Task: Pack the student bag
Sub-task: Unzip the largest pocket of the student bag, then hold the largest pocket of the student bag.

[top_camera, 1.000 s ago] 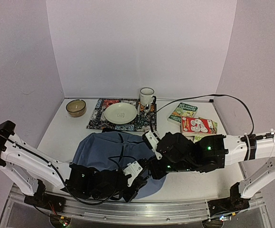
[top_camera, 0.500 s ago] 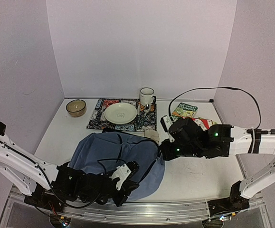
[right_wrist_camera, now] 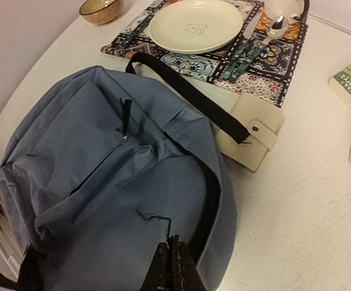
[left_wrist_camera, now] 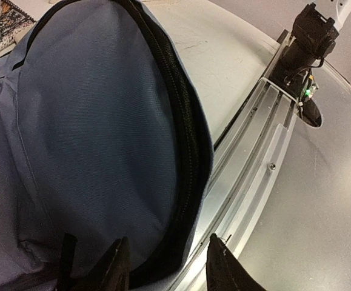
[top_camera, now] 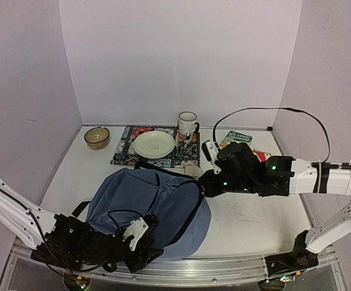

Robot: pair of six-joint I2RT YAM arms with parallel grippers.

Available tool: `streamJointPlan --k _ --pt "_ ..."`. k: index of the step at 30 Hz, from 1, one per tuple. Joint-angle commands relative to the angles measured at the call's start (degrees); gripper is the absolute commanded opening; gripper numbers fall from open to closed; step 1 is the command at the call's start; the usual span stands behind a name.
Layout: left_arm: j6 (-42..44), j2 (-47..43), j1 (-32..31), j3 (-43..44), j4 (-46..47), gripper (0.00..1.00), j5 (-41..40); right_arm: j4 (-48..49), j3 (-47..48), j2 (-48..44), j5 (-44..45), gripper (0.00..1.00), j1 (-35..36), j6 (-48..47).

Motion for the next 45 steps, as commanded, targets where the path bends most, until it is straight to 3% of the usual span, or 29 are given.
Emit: streamJointPlan --k 1,7,10,19,30,32,36,42,45 --pt "-3.1 0.0 -0.1 5.7 -1.6 0.59 -8.4 4.4 -0.2 0.0 -1.2 0.0 3.0 -0.8" --pt "-6.9 5.9 0.2 14.0 -0.5 0.82 -18.3 5.1 -0.4 -0.9 -0.9 0.0 5.4 0.5" --pt "-7.2 9.3 2.3 17.7 0.4 0.86 -19.0 5.3 -0.1 -1.0 -0.7 0.0 6.2 0.8" --pt "-5.7 16.9 9.3 19.8 8.2 0.88 -13.8 5.9 -0.2 -1.7 -0.3 0.0 7.2 1.6" --pt "-2.3 24.9 11.4 24.5 11.1 0.82 -9.2 6.1 0.6 -1.5 -0.2 0.0 7.8 2.1" --pt "-2.6 26.5 11.4 25.2 11.1 0.78 -8.8 6.1 0.8 -1.4 -0.1 0.0 7.8 2.0" --pt "-4.1 26.4 11.4 24.2 11.0 0.45 -7.9 6.0 1.0 -1.3 1.8 0.0 7.8 1.6" --pt "-5.2 22.7 11.2 19.9 10.7 0.1 -2.2 4.8 1.4 -0.8 8.1 0.0 6.7 0.2" --pt "-5.2 21.3 10.4 17.7 10.0 0.0 0.8 4.7 1.4 0.2 8.8 0.0 4.4 0.3"
